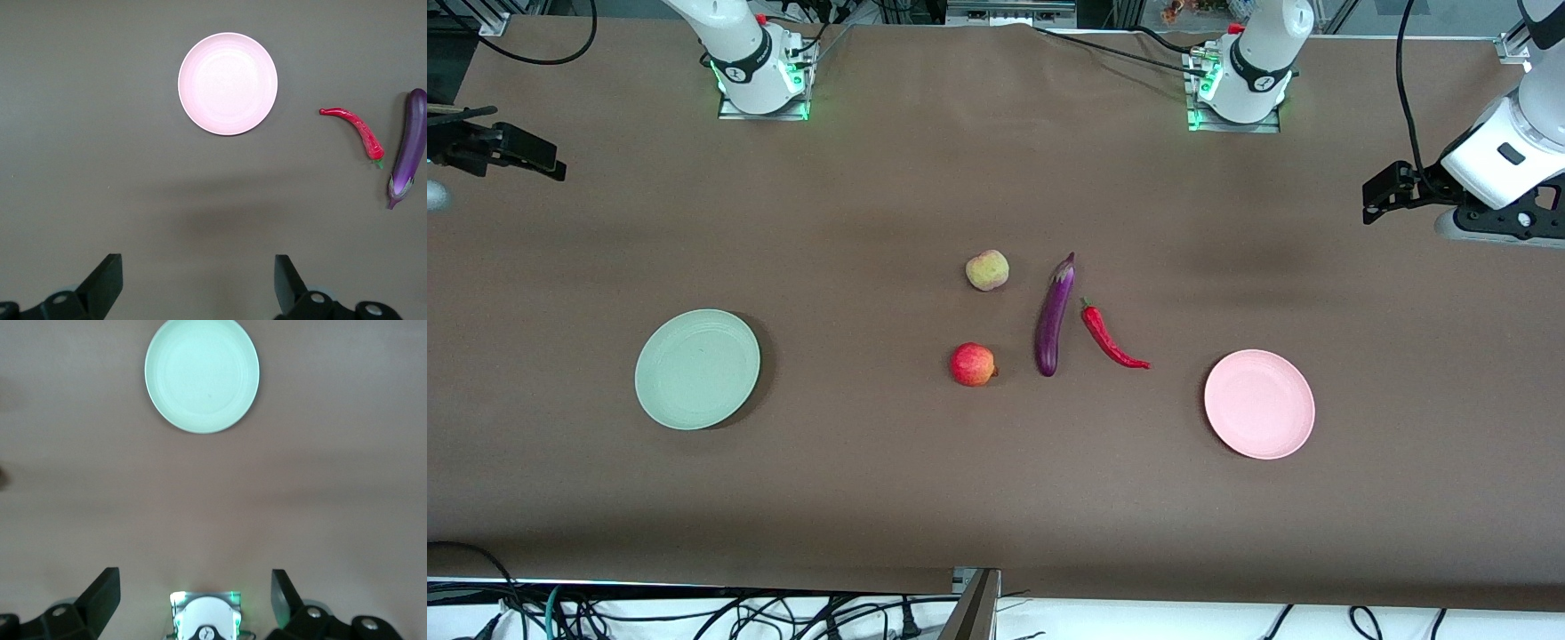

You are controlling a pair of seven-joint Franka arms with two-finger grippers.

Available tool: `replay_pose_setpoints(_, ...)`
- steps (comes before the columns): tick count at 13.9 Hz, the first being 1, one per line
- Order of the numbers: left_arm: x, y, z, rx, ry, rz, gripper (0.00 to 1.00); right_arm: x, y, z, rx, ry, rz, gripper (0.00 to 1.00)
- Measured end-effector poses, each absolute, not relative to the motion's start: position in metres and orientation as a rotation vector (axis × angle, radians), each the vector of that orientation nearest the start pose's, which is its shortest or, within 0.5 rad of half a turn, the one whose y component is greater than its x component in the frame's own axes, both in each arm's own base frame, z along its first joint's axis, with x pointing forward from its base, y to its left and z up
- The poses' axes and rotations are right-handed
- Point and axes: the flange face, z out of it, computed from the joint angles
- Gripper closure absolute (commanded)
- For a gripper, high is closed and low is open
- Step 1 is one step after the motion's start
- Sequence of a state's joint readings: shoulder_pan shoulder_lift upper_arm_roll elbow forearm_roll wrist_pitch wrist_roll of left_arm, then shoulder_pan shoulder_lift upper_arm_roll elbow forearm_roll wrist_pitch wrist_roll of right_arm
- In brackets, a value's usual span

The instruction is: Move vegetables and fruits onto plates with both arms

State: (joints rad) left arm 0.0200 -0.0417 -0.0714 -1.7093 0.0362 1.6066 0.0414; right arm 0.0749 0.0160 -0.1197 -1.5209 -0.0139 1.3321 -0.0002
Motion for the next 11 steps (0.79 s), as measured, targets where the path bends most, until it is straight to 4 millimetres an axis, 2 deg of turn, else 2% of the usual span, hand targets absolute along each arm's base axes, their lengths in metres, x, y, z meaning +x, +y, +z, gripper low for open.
replay_pose_setpoints(11, 0.5388, -0.0256, 0.5803, -3.095, 0.15, 0.144, 0.0, 0.5345, -0.0265, 0.6185, -3.135, 0.078, 0.332, 0.0)
